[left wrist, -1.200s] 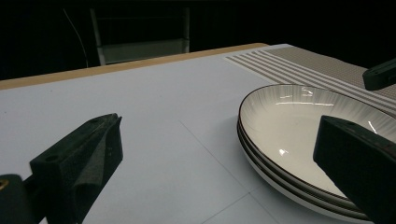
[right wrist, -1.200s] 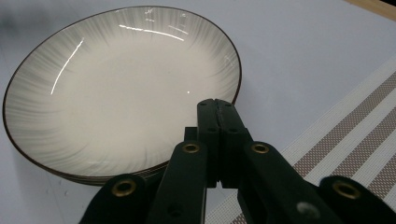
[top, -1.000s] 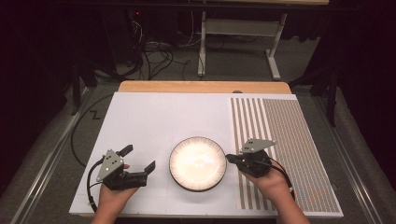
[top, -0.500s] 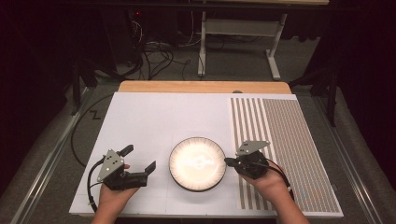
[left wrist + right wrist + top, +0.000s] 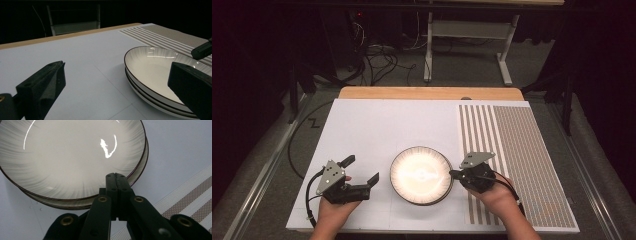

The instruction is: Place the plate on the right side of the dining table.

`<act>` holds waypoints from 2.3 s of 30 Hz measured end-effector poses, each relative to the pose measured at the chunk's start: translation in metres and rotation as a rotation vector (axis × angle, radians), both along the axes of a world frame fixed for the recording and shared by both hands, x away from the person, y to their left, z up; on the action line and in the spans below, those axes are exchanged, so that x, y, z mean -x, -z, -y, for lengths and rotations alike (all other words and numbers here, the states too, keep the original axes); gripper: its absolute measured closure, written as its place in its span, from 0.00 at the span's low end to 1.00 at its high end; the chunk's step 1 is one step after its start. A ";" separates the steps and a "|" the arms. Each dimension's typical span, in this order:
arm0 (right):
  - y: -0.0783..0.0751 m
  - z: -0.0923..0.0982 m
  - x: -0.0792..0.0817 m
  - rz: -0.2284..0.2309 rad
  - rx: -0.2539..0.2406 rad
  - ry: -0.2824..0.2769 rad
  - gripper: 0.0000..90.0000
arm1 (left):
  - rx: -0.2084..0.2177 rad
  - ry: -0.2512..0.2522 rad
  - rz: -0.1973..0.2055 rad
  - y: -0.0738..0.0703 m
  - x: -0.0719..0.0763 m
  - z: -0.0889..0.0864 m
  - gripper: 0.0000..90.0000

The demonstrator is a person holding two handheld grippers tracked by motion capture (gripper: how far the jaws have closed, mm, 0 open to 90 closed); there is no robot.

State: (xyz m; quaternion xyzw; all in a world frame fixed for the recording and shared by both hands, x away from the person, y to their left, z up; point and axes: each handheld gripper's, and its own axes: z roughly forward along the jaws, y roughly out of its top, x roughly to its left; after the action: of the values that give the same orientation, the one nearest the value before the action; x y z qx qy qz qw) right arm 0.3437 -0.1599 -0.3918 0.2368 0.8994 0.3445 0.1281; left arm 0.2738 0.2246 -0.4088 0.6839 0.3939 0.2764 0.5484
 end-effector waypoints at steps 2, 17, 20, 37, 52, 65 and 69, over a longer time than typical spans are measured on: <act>0.000 -0.001 0.000 0.000 -0.001 -0.003 1.00 | 0.002 -0.001 0.001 0.000 0.000 0.000 0.02; 0.005 -0.013 0.000 -0.022 -0.019 -0.021 1.00 | 0.013 -0.002 0.002 -0.001 0.000 -0.001 0.02; 0.006 -0.015 0.000 -0.015 -0.012 -0.026 1.00 | 0.016 -0.002 0.001 -0.001 0.001 -0.001 0.02; 0.012 -0.034 -0.002 -0.031 -0.003 -0.053 1.00 | 0.046 -0.001 -0.003 -0.002 0.001 -0.004 0.02; 0.014 -0.041 -0.001 -0.029 0.000 -0.049 1.00 | 0.062 0.012 -0.017 -0.003 0.000 -0.001 0.02; 0.015 -0.041 -0.001 -0.029 0.001 -0.047 1.00 | 0.026 0.038 -0.103 -0.012 -0.001 0.006 0.02; 0.015 -0.041 -0.001 -0.029 0.000 -0.051 1.00 | 0.032 0.044 -0.140 -0.015 -0.002 0.005 0.02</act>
State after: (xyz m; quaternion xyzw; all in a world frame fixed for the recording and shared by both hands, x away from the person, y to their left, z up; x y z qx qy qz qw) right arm 0.3449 -0.1185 -0.4065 0.2189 0.9068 0.3443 0.1064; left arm 0.2757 0.2195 -0.3935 0.7012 0.4204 0.2094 0.5364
